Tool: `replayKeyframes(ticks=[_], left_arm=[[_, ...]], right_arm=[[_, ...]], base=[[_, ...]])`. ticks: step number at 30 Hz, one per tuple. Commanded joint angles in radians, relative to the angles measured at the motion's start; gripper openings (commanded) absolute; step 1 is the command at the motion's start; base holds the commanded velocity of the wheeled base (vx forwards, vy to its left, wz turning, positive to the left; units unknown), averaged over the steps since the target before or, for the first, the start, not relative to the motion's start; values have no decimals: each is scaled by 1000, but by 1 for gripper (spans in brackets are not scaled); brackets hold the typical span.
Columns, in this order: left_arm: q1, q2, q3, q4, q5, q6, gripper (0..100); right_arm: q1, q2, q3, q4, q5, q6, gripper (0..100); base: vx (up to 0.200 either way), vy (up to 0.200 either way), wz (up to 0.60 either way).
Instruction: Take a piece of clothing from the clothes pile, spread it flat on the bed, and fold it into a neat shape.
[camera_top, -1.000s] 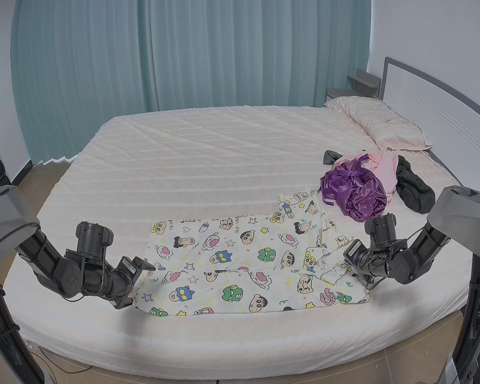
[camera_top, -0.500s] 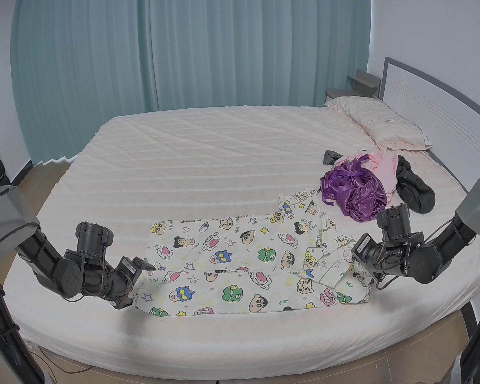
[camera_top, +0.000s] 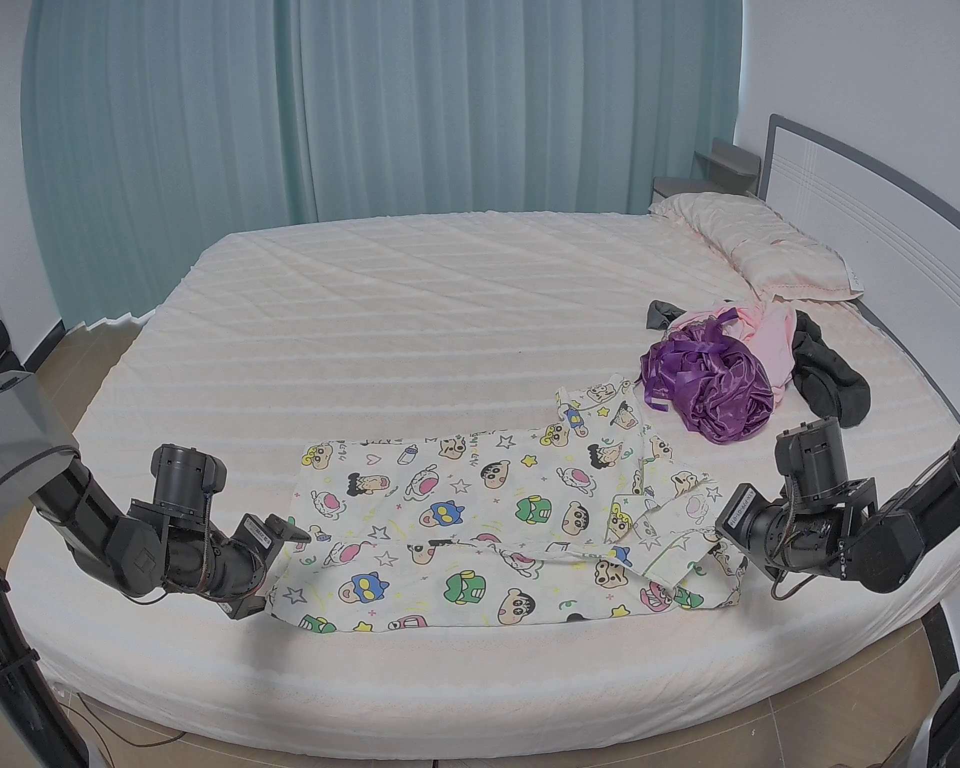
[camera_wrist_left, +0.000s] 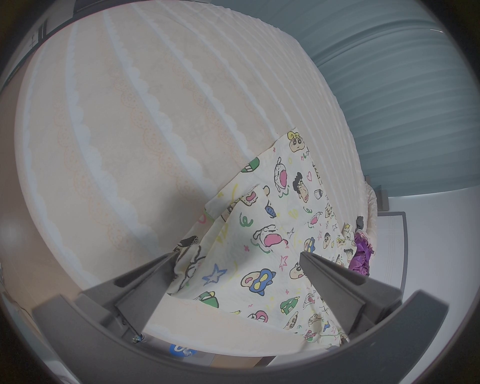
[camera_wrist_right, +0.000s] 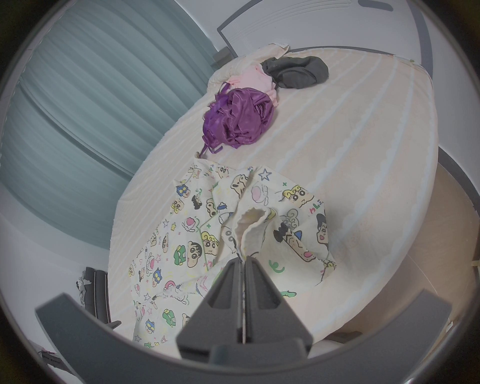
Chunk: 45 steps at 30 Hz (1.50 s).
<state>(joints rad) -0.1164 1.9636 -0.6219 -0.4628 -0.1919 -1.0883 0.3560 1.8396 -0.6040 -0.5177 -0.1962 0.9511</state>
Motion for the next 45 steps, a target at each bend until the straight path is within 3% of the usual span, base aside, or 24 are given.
replayKeyframes(ticks=[1, 14, 15, 19, 27, 31, 45], left_arm=[[0, 0, 1, 0, 0, -1, 100], [-2, 0, 1, 0, 0, -1, 100], [-2, 0, 1, 0, 0, -1, 100], [0, 0, 1, 0, 0, -1, 100], [-2, 0, 1, 0, 0, -1, 100], [-2, 0, -1, 0, 0, -1, 100], [0, -37, -1, 0, -1, -4, 100]], right_arm=[[15, -51, 18, 19, 0, -2, 0], [93, -51, 72, 27, -23, 6, 0], [104, -59, 82, 27, -28, 6, 100], [144, -108, 124, 28, -34, 3, 100], [152, -126, 142, 30, -34, 0, 100], [175, -71, 121, 16, -2, 3, 100], [250, 308, -249, 30, 17, 5, 100]], base=[[0, 0, 0], [0, 0, 0], [0, 0, 0], [0, 0, 0], [0, 0, 0], [0, 0, 0], [0, 0, 0]])
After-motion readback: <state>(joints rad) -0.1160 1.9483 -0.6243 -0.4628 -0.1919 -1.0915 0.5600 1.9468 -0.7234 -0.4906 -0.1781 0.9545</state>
